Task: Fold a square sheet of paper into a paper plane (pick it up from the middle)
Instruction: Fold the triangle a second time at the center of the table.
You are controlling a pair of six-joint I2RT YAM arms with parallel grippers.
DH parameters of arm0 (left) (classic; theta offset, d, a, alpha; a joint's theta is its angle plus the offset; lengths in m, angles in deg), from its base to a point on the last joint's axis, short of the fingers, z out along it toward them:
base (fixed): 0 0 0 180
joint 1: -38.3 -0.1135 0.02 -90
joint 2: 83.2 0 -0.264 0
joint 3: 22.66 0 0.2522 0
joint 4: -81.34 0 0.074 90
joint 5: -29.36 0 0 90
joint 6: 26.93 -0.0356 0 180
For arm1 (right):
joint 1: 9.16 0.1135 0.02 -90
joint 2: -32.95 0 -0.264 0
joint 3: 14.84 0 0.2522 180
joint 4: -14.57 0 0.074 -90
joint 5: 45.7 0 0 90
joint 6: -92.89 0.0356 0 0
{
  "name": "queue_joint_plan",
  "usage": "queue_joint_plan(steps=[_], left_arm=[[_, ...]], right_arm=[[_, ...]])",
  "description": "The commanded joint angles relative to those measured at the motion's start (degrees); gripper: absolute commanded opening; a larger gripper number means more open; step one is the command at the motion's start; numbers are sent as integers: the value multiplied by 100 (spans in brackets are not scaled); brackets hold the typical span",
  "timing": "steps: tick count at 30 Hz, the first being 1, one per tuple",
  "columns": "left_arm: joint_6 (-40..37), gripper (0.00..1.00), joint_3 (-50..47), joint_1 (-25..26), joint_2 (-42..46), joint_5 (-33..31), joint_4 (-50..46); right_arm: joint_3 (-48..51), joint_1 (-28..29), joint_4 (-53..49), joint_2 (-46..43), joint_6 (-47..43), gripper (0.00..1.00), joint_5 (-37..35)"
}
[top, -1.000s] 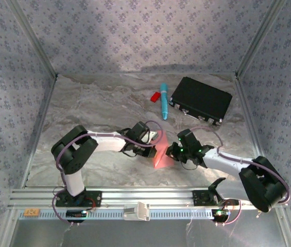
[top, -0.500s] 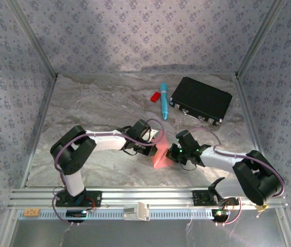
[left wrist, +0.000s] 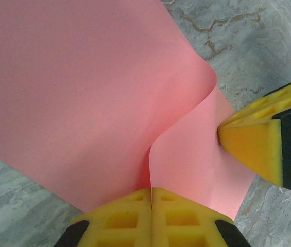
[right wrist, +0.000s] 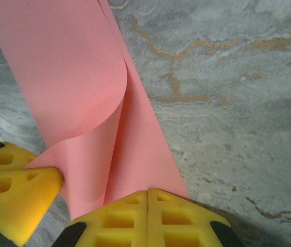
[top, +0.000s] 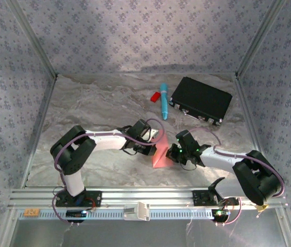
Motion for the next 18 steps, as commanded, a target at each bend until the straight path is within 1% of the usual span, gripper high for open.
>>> queue_joint_plan(steps=[1,18], left_arm=[[-144,0,91,-12,55,-86,-109],[-153,0,60,-10,72,-193,-186]], right_arm=[[-7,-23,-501,94,-60,4,-199],[-16,-17,-531,66,-72,4,-206]])
